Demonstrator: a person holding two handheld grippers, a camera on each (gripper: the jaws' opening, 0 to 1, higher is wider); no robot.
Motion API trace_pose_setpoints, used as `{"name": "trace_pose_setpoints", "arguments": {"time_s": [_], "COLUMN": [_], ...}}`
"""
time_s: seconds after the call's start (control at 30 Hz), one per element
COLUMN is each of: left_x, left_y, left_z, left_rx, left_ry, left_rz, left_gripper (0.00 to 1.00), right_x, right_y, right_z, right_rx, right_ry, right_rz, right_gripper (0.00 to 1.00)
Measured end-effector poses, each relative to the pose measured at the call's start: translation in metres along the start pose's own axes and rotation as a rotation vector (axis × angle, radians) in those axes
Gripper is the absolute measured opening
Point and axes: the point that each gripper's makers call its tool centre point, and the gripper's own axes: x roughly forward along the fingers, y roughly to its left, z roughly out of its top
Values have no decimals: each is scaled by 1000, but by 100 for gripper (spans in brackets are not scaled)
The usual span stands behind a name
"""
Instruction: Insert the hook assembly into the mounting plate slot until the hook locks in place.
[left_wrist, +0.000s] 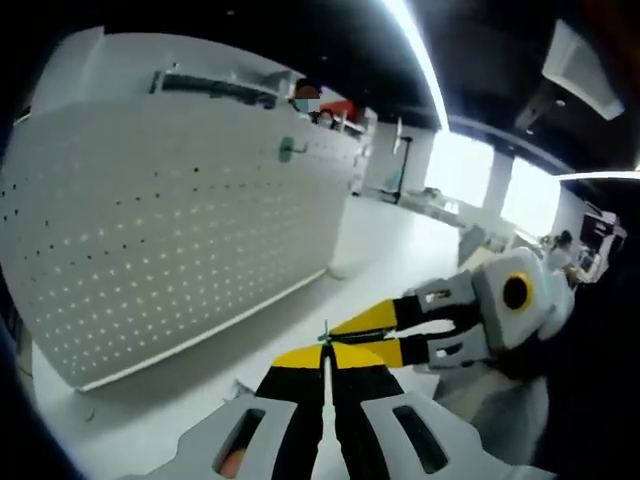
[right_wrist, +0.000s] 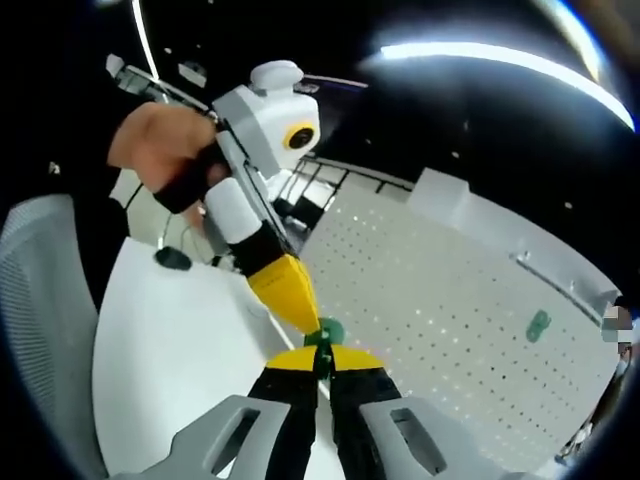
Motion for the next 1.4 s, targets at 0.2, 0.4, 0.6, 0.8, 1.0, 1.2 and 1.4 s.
{"name": "trace_pose_setpoints", "arguments": {"time_s": [0.2, 0.4, 0.6, 0.8, 1.0, 1.2, 1.4], "left_x": [2, 2, 2, 1, -1, -4, -8], "left_y": [-3, -3, -3, -3, -10, -12, -18], "left_z": [0, -2, -4, -10, -9, -7, -2], "left_rx": [62, 70, 67, 142, 176, 186, 218], "left_ry": [-10, -6, -14, -17, -80, -127, -181], "left_rz": [3, 0, -2, 12, -5, -5, -6], "left_gripper": [3, 4, 7, 10, 14, 23, 29], "right_x": [0, -1, -1, -4, -6, -6, -8], "right_y": [-1, -2, -4, -15, -18, -19, -25], "right_z": [-1, -1, 0, -3, -6, -8, -11], "right_rx": [12, 31, 76, 183, 218, 231, 260], "right_ry": [6, 1, -5, -18, -17, -12, -7], "right_rz": [-2, -6, -8, -34, -47, -53, -72], "right_gripper": [1, 1, 1, 1, 1, 1, 1]}}
